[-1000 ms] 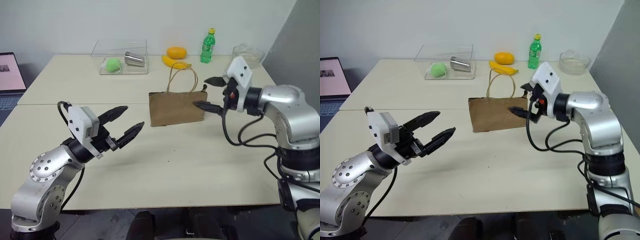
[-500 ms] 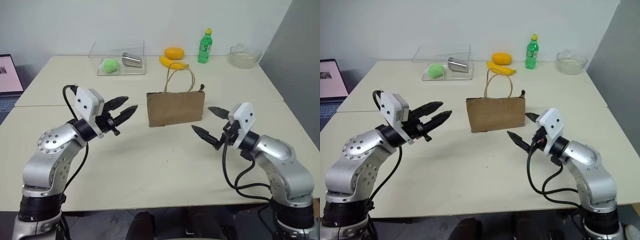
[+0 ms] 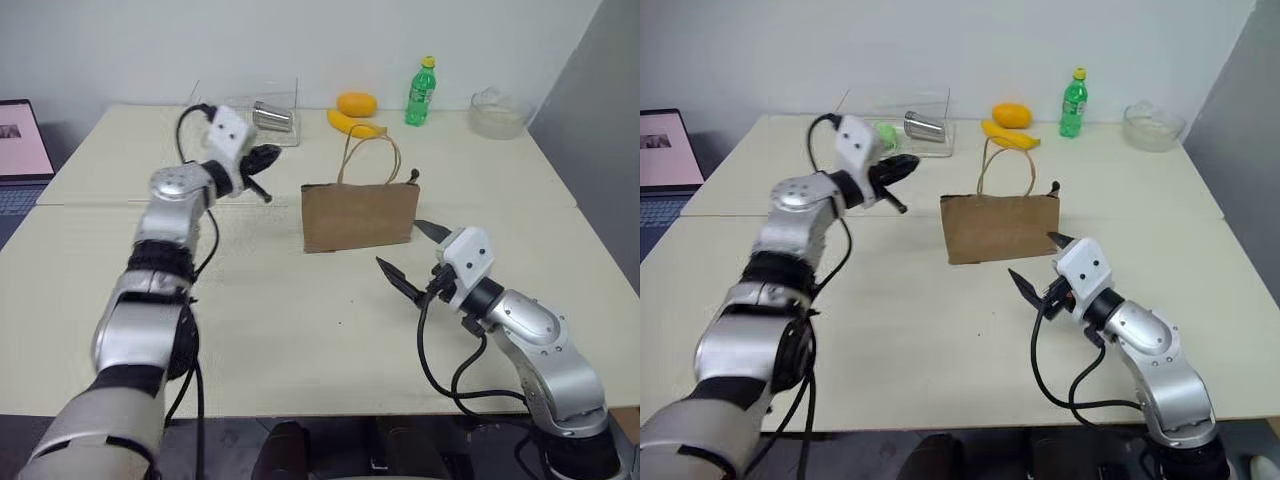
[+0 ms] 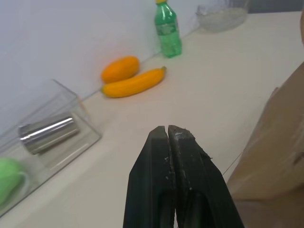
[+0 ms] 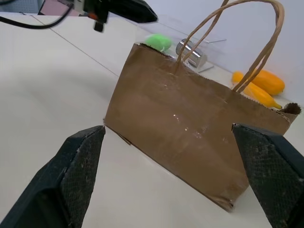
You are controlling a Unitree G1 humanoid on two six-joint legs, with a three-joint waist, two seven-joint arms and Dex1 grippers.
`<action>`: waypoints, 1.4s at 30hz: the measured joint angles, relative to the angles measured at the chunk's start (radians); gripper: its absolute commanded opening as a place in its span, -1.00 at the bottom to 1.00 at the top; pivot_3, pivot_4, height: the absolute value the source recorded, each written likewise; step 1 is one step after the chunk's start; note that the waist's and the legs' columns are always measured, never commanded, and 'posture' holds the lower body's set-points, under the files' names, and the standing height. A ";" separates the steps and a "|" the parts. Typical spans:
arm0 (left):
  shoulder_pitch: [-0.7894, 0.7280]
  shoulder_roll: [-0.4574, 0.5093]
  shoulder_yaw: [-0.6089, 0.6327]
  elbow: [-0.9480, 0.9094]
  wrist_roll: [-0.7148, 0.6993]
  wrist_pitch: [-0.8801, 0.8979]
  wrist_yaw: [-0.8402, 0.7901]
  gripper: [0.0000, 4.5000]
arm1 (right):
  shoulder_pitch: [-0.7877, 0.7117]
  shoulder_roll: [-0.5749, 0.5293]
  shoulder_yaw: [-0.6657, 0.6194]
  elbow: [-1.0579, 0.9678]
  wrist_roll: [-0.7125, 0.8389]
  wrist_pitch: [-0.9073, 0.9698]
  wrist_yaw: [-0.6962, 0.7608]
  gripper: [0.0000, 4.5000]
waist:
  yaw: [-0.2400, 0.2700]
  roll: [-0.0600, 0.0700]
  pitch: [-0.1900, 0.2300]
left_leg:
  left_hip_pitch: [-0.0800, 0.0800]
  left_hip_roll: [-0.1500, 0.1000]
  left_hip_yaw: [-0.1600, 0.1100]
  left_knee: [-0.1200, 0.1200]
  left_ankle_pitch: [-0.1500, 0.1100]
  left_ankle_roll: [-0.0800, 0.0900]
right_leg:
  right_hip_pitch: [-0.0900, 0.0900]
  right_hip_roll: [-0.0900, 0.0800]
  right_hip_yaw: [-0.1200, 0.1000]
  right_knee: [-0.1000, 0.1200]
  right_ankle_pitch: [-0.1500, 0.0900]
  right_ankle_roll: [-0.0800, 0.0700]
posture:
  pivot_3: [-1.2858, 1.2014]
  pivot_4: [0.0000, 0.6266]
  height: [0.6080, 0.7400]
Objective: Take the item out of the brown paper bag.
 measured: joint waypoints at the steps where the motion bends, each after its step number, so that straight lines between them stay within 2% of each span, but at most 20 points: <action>1: -0.030 -0.022 -0.004 0.059 0.016 -0.021 -0.014 -0.98 | 0.012 -0.002 -0.002 -0.012 0.000 0.006 -0.005 1.00 | -0.002 0.000 0.000 | -0.003 0.000 0.001 0.000 0.000 0.000 | -0.002 0.000 0.000 -0.001 0.000 0.000 | 0.03 -0.52 1.00; 6: -0.067 -0.085 -0.031 0.190 0.077 -0.087 -0.140 -0.98 | 0.041 -0.010 -0.003 -0.050 0.000 0.034 -0.022 1.00 | -0.006 0.000 0.000 | -0.003 0.001 0.001 0.001 0.000 0.000 | -0.003 0.001 0.001 -0.001 0.000 0.000 | 0.03 -0.52 1.00; 9: -0.067 -0.076 -0.050 0.202 0.095 -0.111 -0.325 -0.98 | 0.069 -0.026 -0.005 -0.085 0.002 0.051 -0.023 1.00 | -0.006 0.000 0.000 | -0.004 0.002 0.001 0.000 0.000 0.000 | -0.004 0.002 0.000 -0.001 0.000 0.000 | 0.03 -0.52 1.00; 16: -0.063 -0.034 -0.069 0.171 0.111 -0.153 -0.627 -0.98 | 0.130 -0.075 -0.015 -0.130 0.055 0.083 0.015 1.00 | -0.005 0.000 0.000 | -0.003 0.001 0.001 0.001 0.000 0.000 | -0.003 0.002 0.000 0.001 0.000 0.000 | 0.03 -0.52 1.00; 19: -0.022 -0.030 -0.091 0.091 0.103 -0.169 -0.749 -0.98 | 0.157 -0.112 -0.041 -0.143 0.096 0.098 0.044 1.00 | -0.005 0.000 0.000 | -0.001 0.001 0.001 0.002 0.000 0.000 | -0.001 0.002 0.001 0.002 0.000 0.001 | 0.03 -0.52 1.00; 22: 0.101 -0.021 -0.159 -0.063 0.041 -0.165 -0.823 -0.98 | 0.203 -0.181 -0.092 -0.152 0.139 0.114 0.091 1.00 | -0.006 0.000 -0.001 | 0.000 0.002 0.001 0.002 0.000 0.000 | 0.001 0.001 0.002 0.002 0.000 0.001 | 0.03 -0.52 1.00; 26: 0.203 0.006 -0.224 -0.203 -0.012 -0.132 -0.834 -0.98 | 0.308 -0.321 -0.172 -0.187 0.207 0.145 0.199 1.00 | -0.003 0.000 0.000 | -0.001 0.002 -0.001 0.003 0.000 0.000 | 0.000 0.002 0.001 0.002 0.000 0.001 | 0.03 -0.52 1.00; 31: 0.232 0.086 -0.210 -0.385 -0.067 -0.084 -0.832 -0.98 | 0.438 -0.429 -0.302 -0.201 0.276 0.154 0.314 1.00 | -0.002 -0.001 -0.001 | 0.000 0.002 0.000 0.003 0.000 0.000 | 0.003 0.003 0.002 0.003 0.000 0.001 | 0.03 -0.52 1.00; 34: 0.289 0.117 -0.184 -0.518 -0.082 -0.082 -0.825 -0.73 | 0.509 -0.463 -0.356 -0.222 0.308 0.153 0.365 1.00 | -0.003 -0.001 -0.001 | 0.003 0.003 0.001 0.003 0.000 0.000 | 0.004 0.003 0.003 0.002 0.000 0.001 | 0.03 -0.52 1.00; 36: 0.339 0.148 -0.171 -0.603 -0.095 -0.069 -0.827 -0.46 | 0.546 -0.470 -0.369 -0.233 0.318 0.152 0.387 1.00 | -0.005 -0.001 -0.001 | 0.003 0.004 0.001 0.003 0.000 0.000 | 0.004 0.004 0.002 0.003 0.000 0.001 | 0.03 -0.52 1.00; 39: 0.434 0.190 -0.164 -0.780 -0.129 -0.041 -0.830 -0.06 | 0.528 -0.458 -0.369 -0.242 0.339 0.151 0.378 1.00 | -0.006 -0.001 -0.001 | 0.005 0.004 0.001 0.003 0.000 0.000 | 0.004 0.004 0.003 0.003 0.000 0.001 | 0.03 -0.52 1.00; 42: 0.495 0.194 -0.175 -0.877 -0.126 -0.086 -0.824 0.37 | 0.480 -0.451 -0.363 -0.253 0.364 0.153 0.362 1.00 | -0.002 -0.001 -0.001 | 0.006 0.003 0.001 0.003 0.000 0.000 | 0.005 0.004 0.004 0.004 0.001 0.001 | 0.03 -0.52 1.00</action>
